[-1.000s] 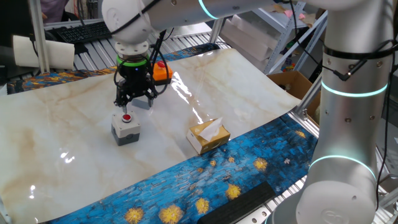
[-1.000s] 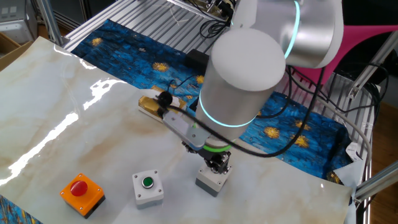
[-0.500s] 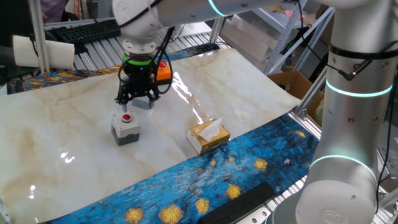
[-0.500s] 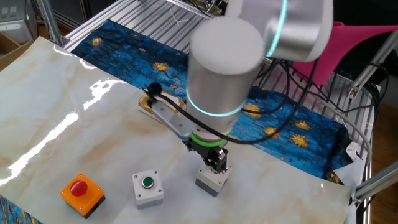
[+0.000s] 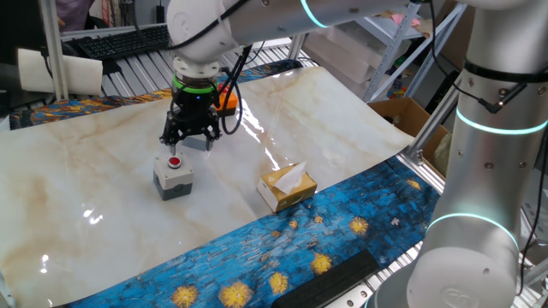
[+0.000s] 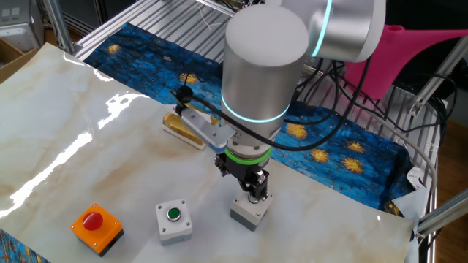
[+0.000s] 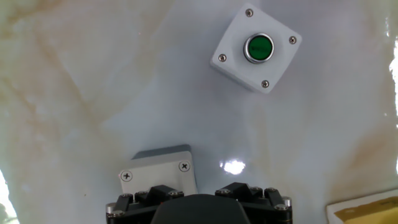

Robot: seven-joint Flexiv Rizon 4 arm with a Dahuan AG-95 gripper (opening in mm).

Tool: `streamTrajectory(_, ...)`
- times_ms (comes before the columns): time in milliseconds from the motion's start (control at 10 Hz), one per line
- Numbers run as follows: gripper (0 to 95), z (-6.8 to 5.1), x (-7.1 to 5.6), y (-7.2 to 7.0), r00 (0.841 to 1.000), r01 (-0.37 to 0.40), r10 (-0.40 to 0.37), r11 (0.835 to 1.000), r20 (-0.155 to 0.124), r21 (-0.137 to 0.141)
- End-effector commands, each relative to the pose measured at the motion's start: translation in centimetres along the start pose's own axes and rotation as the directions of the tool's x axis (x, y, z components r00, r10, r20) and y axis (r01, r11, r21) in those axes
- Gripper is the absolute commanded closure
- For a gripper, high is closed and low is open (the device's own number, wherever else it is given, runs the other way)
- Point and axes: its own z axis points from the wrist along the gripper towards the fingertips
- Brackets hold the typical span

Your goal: Press three buttons from left to right in sequence

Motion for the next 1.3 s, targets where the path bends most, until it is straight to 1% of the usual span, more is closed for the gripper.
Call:
streamTrajectory(100,19.0,0.0,-0.1,0.0,1.000,0.000,0.000,1.000,0.014,-0.002)
streamTrajectory(500,19.0,0.3,0.0,0.2,1.000,0.004,-0.004,1.000,0.016,0.007)
streamTrajectory(700,19.0,0.5,0.1,0.3,1.000,0.007,-0.007,1.000,0.023,0.014)
streamTrajectory(1000,19.0,0.8,0.0,0.4,1.000,0.014,-0.015,1.000,0.027,0.020)
streamTrajectory(1300,19.0,1.3,-0.1,0.5,1.000,0.003,-0.004,1.000,0.028,0.025)
